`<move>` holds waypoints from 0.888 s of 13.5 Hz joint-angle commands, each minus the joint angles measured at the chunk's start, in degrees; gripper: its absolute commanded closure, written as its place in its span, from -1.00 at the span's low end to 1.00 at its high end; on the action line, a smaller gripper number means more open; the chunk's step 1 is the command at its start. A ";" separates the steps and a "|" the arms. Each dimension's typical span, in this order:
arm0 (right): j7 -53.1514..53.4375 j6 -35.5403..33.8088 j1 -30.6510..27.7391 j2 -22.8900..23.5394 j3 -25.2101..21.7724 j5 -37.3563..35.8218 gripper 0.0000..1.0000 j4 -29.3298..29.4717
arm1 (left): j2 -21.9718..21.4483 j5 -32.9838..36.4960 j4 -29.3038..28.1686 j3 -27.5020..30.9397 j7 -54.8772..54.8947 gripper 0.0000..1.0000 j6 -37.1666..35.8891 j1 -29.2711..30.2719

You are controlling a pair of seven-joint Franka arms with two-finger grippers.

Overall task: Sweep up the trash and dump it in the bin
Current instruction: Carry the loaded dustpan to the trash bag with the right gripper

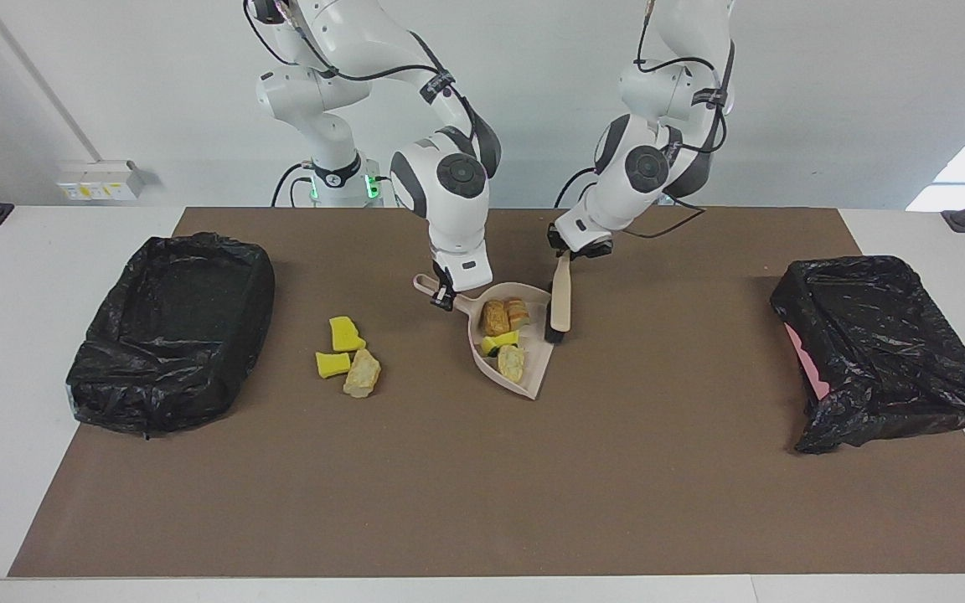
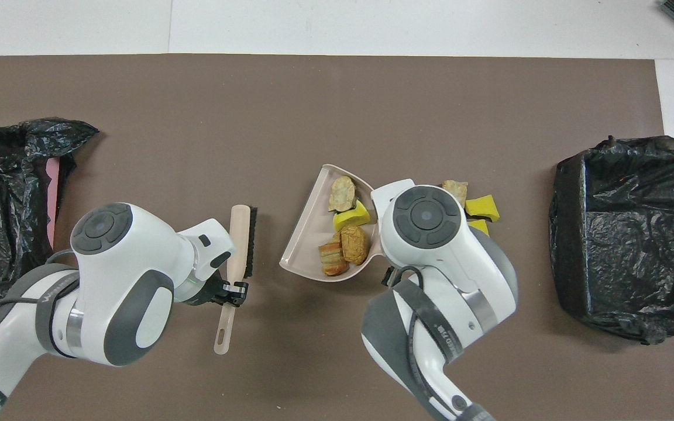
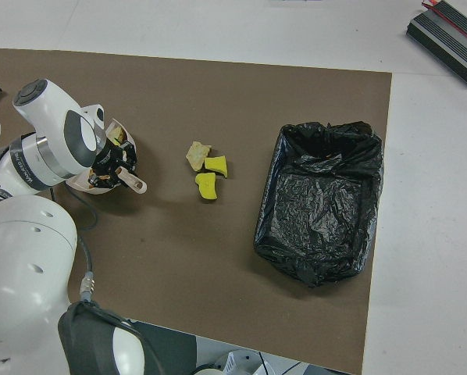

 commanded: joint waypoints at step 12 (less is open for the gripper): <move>-37.08 -17.23 -40.24 -15.95 -1.22 -2.72 1.00 0.49 | -3.38 0.81 -9.14 -1.27 -37.75 1.00 14.04 -26.87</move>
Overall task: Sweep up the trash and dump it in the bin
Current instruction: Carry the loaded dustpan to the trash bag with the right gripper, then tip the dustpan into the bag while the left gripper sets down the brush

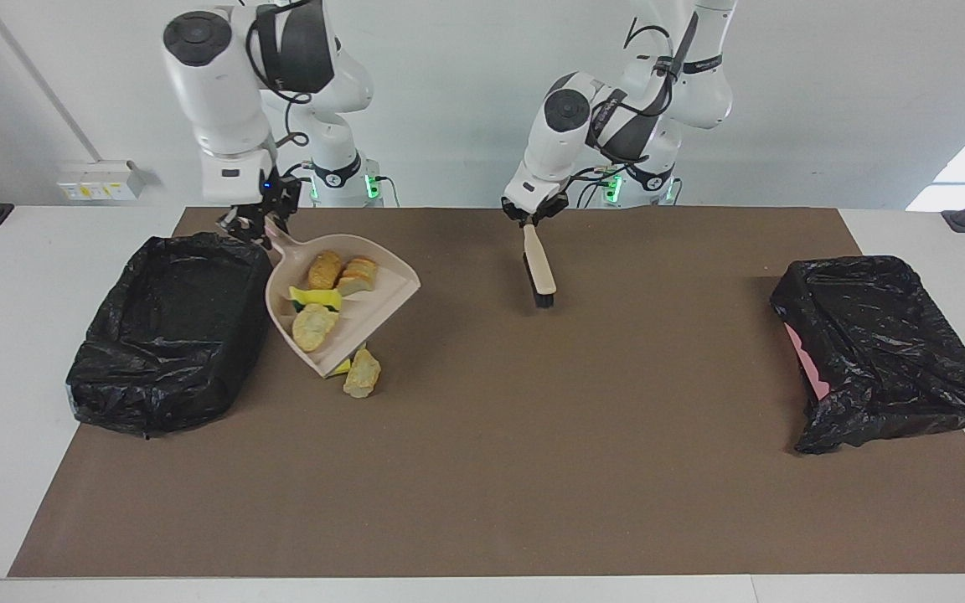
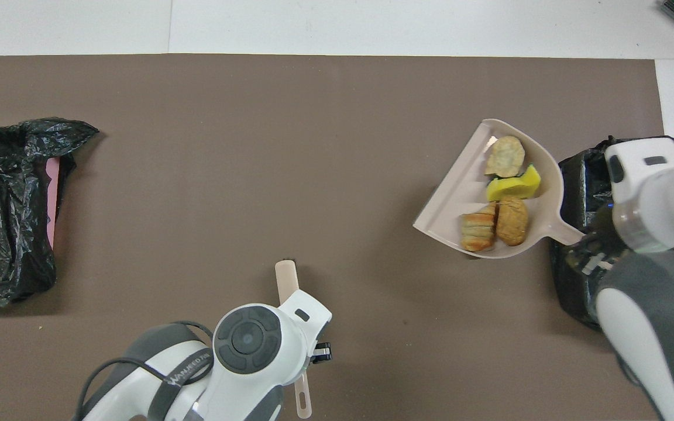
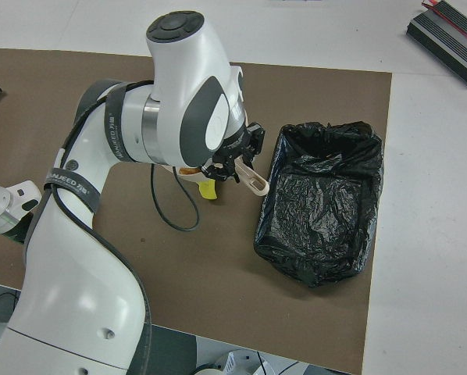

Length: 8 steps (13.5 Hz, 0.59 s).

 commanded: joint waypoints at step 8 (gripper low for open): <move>-25.11 10.44 -13.81 -2.93 0.29 -34.11 1.00 -6.42 | 1.69 -1.72 0.30 1.24 3.46 -1.00 1.19 1.87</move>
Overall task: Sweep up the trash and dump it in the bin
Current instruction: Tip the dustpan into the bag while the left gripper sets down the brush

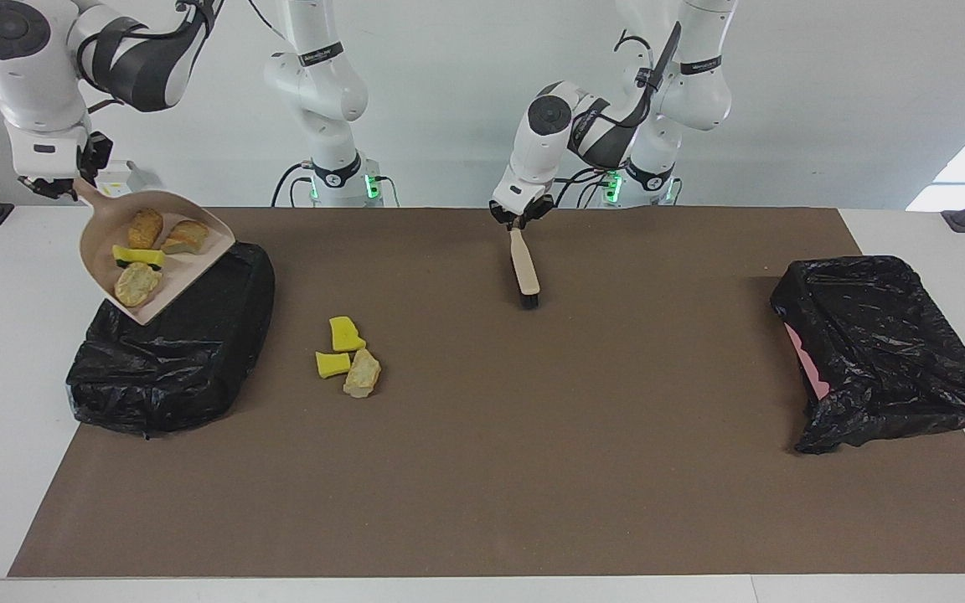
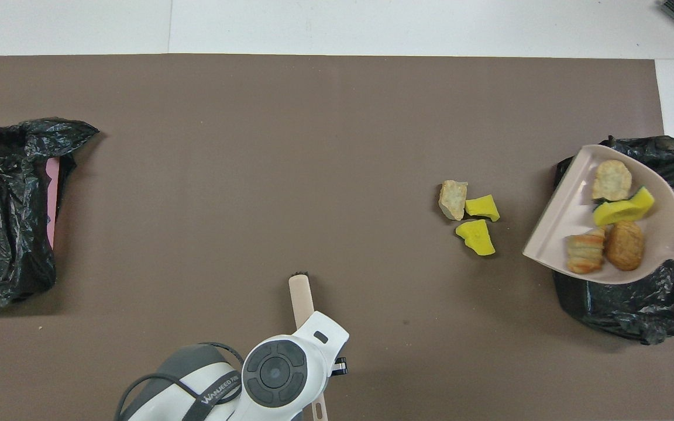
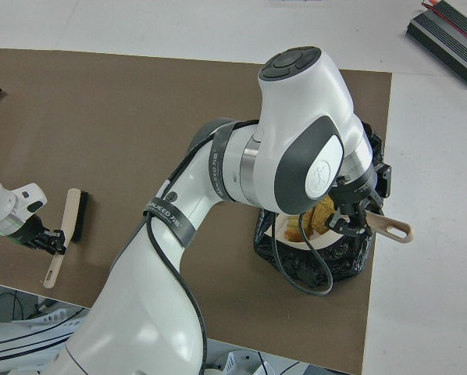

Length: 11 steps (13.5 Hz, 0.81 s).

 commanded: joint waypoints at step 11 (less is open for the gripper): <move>-1.22 5.12 10.08 0.35 0.83 -24.92 1.00 -4.53 | 2.16 5.63 22.49 0.49 32.17 -1.00 -14.83 32.39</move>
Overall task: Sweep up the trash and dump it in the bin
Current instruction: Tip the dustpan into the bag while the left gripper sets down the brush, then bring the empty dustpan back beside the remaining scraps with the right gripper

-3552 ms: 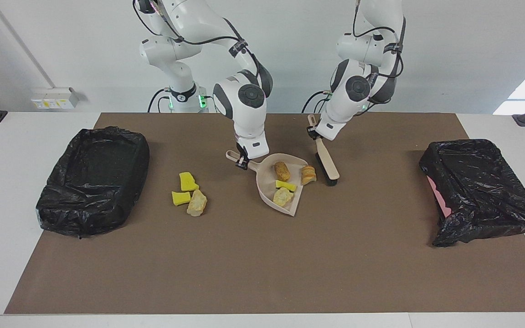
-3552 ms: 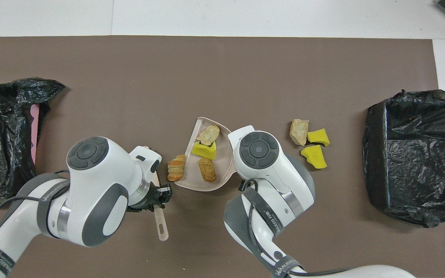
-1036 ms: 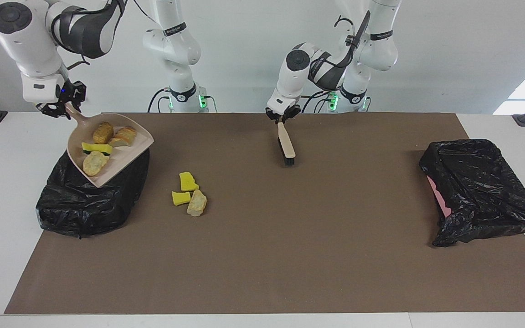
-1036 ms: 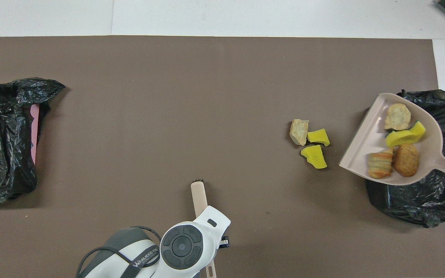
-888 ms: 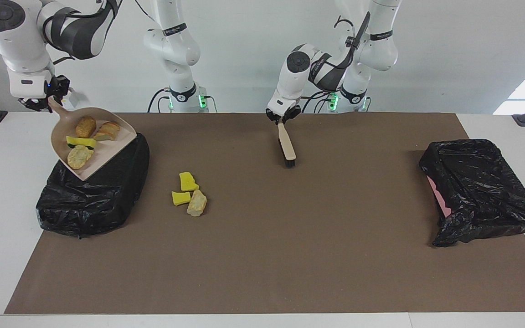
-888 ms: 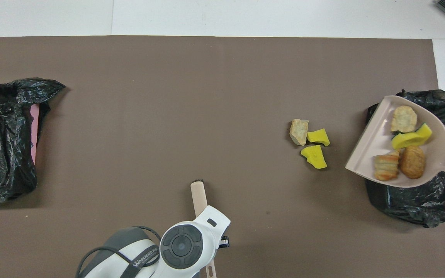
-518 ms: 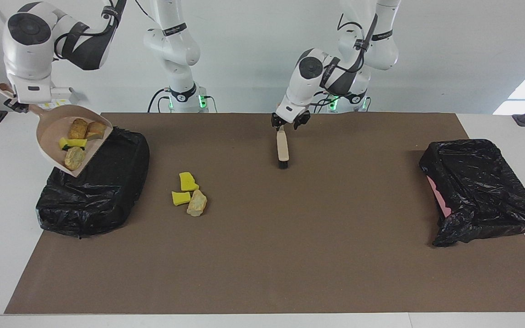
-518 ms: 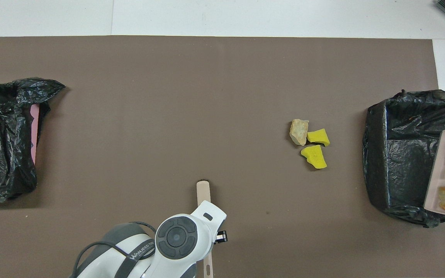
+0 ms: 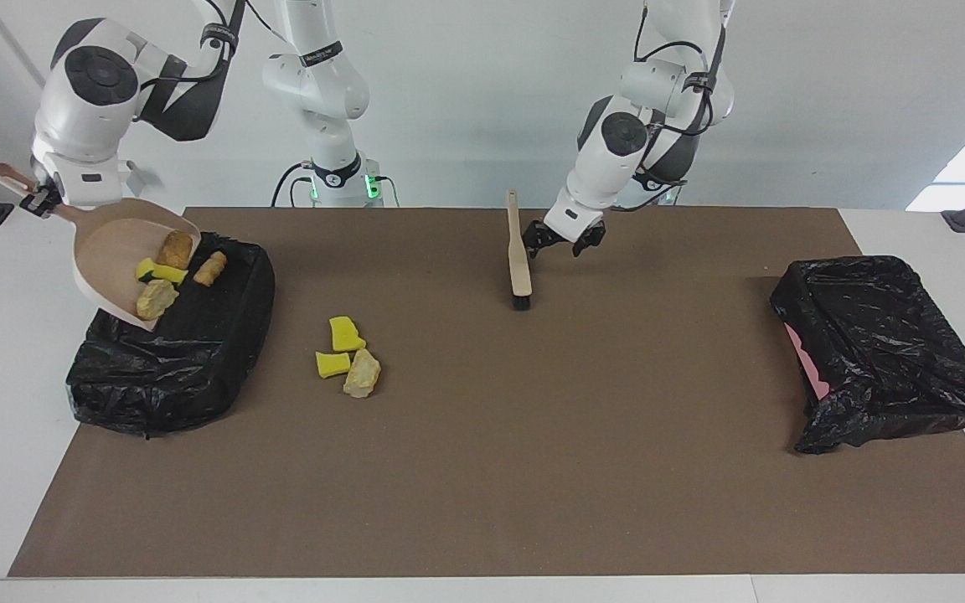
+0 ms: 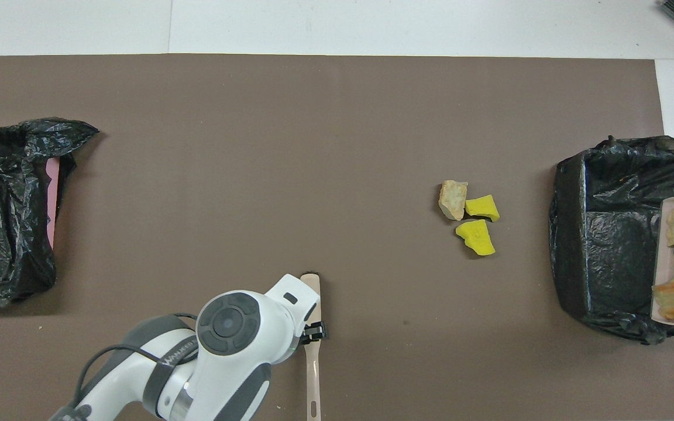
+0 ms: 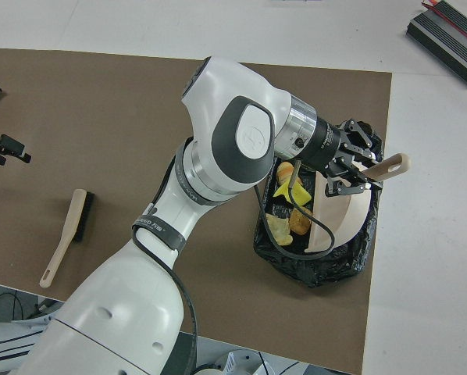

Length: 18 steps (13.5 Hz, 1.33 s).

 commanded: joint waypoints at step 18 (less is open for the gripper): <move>79.68 -21.74 15.97 5.10 14.24 41.90 1.00 17.47 | 7.17 10.68 30.15 -0.40 21.24 -1.00 -30.24 17.01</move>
